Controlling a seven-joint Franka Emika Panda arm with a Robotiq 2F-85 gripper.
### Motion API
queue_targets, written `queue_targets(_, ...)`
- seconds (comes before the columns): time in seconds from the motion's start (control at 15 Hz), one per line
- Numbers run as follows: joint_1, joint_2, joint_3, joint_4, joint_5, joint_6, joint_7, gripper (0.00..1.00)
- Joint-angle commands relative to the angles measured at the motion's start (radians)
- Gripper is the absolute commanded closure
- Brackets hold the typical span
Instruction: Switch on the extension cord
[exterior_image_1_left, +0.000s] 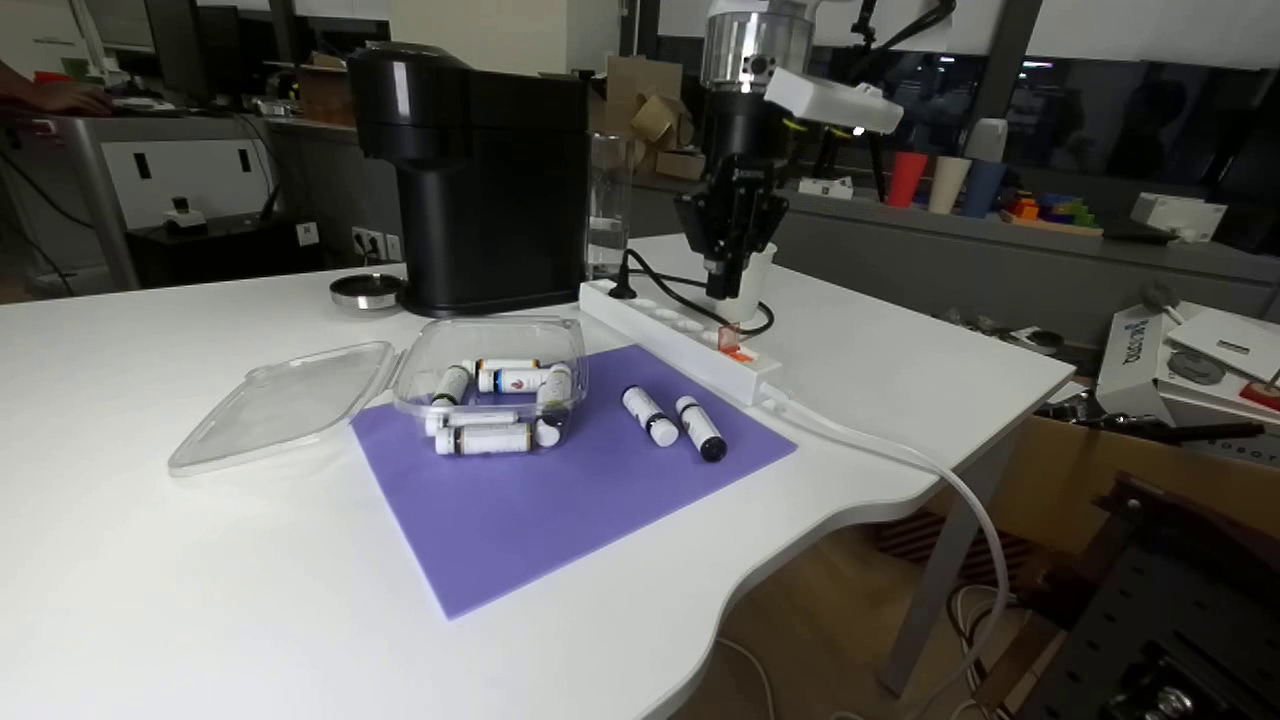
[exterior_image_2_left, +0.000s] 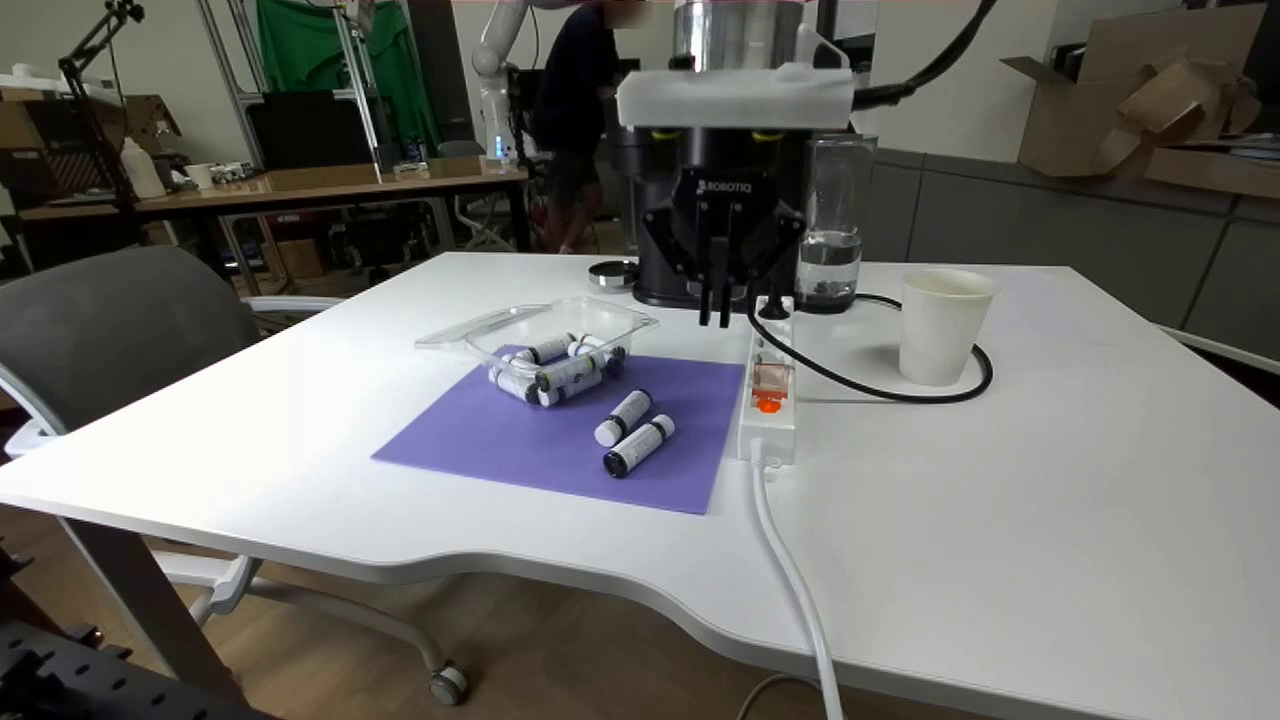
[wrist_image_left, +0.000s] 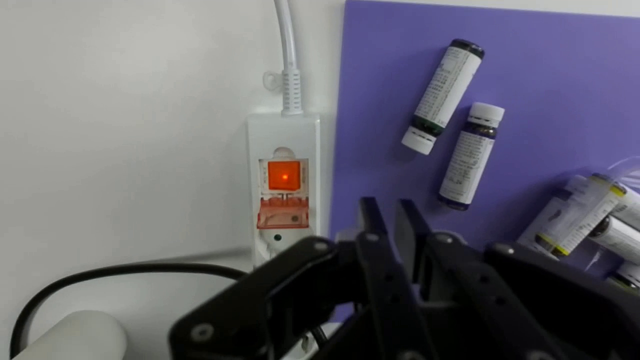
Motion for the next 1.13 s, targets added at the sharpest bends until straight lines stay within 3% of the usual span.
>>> queue_targets(0.0,0.059,-0.09,-0.052,-0.011,-0.081,-0.103,0.105,0.53)
queue_targets(0.47,0.129,-0.173,-0.1,0.006,-0.225,-0.176,0.334,0.05)
queue_targets(0.6,0.137,-0.19,-0.104,-0.006,-0.245,-0.142,0.383,0.0)
queue_targets(1.07,0.148,-0.212,-0.116,-0.024,-0.291,-0.046,0.503,0.0)
